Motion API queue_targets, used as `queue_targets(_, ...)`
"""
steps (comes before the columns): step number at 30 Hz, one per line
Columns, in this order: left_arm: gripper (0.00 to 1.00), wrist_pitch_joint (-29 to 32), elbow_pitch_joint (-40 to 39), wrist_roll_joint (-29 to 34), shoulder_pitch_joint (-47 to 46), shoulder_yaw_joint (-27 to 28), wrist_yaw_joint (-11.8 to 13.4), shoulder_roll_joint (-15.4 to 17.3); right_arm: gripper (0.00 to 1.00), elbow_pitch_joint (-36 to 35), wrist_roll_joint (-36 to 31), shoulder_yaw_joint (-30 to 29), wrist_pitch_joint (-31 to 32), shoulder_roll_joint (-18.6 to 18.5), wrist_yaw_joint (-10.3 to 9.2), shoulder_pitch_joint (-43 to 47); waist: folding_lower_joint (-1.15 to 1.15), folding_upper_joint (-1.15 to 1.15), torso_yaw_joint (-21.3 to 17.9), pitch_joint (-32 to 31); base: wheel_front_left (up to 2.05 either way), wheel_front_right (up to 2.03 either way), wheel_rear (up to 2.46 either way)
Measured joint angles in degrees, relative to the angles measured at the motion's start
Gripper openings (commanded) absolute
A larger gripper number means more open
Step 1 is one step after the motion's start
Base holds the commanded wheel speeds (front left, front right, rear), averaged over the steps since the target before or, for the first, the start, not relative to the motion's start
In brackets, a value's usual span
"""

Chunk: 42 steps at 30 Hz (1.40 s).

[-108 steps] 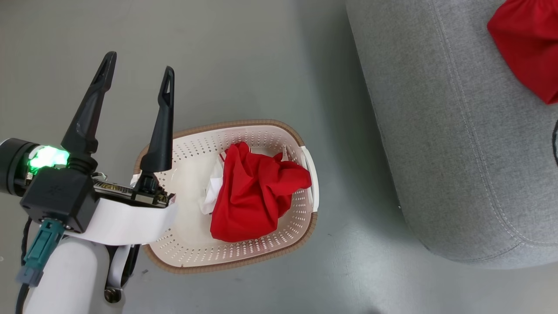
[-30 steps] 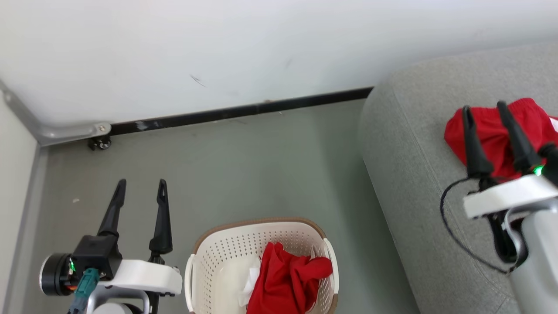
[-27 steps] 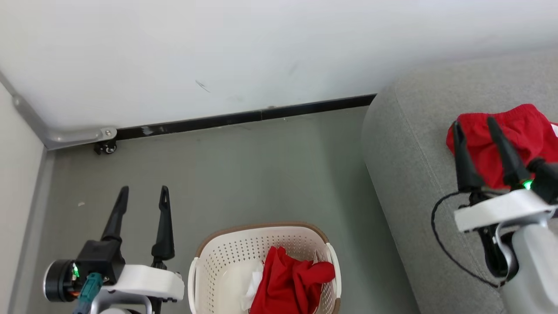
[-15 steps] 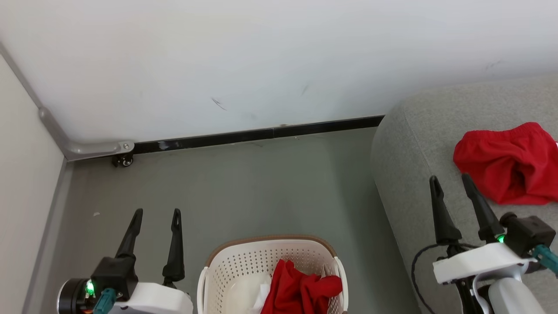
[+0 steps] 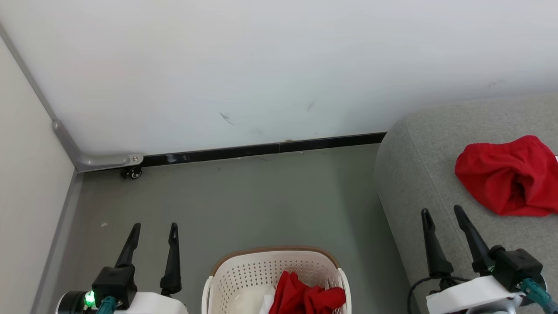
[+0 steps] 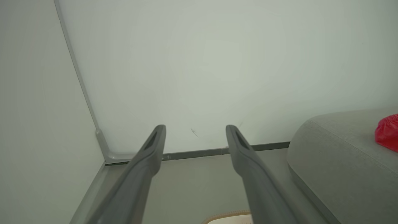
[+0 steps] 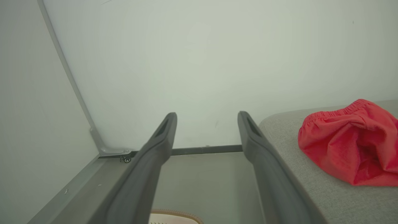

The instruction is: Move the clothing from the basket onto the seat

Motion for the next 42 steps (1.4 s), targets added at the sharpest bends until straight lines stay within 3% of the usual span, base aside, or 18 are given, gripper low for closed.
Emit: queue_targets(42, 1.0, 0.0, 0.04, 0.07, 1.25, 0.94, 0.93, -0.07, 1.0, -9.31, -2.15, -0.03, 4.64, 1.63, 0.0, 7.31, 0.0, 0.0, -1.23, -0.94, 0.0, 0.0, 0.0)
